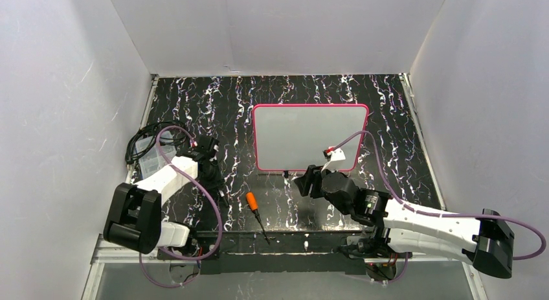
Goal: Write a sentence on the whiteboard
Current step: Pick up the whiteboard marker at the center of the board.
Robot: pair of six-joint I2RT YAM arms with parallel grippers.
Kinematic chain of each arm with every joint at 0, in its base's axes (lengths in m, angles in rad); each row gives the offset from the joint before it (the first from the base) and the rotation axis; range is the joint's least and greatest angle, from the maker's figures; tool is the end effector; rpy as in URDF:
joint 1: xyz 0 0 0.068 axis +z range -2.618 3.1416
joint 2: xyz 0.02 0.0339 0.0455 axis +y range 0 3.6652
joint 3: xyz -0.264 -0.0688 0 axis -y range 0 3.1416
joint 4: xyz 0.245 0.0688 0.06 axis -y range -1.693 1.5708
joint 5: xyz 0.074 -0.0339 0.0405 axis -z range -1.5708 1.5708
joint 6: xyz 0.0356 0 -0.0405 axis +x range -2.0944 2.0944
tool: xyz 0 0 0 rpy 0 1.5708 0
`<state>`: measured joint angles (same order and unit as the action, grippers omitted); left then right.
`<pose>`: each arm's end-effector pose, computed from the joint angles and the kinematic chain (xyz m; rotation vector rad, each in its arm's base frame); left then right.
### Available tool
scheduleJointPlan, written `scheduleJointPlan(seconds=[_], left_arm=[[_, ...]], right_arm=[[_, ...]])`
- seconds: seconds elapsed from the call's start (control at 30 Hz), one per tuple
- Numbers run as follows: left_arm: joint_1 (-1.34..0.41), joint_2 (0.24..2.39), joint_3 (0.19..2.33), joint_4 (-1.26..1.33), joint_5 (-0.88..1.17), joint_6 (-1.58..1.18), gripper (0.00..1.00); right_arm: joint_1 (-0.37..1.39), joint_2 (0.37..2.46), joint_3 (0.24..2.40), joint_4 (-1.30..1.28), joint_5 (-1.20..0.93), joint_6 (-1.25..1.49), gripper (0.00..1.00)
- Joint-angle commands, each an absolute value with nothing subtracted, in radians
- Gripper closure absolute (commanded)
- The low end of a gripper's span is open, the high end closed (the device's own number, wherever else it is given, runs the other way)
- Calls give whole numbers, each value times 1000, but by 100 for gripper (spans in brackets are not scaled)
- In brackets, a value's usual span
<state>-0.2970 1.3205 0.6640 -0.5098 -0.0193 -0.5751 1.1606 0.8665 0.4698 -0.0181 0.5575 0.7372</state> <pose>0.2186 -0.0662 0.1665 -0.3878 2.7316 -0.2148 0.0945 0.1700 0.2334 -0.0539 1.9861 0.7098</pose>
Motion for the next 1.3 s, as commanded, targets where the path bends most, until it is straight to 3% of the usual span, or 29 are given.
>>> scheduleJointPlan(seconds=[0.0,0.3,0.43,0.5,0.67,1.0,1.13,1.27], left_arm=[[-310,1358,716,-619,-78,-536,81],[-315,1471,742,-622,-41,-525,80],[-316,1466,732,-587,-24,-529,99],[-315,1444,724,-567,-12,-536,100],[-317,1315,714,-535,37,-540,100],[-327,1000,785,-548,150,-391,100],[-372,920,806,-529,285,-269,100],[-475,866,796,-506,370,-162,100]], right_arm=[[1166,839,447,-25,592,731,38],[1166,833,436,-23,589,727,37],[1166,827,437,-23,581,725,36],[1166,823,438,-21,572,724,32],[1166,799,442,-10,535,735,17],[1166,737,493,-11,476,748,6],[1148,789,581,-10,365,702,9],[1044,894,696,-9,100,660,10]])
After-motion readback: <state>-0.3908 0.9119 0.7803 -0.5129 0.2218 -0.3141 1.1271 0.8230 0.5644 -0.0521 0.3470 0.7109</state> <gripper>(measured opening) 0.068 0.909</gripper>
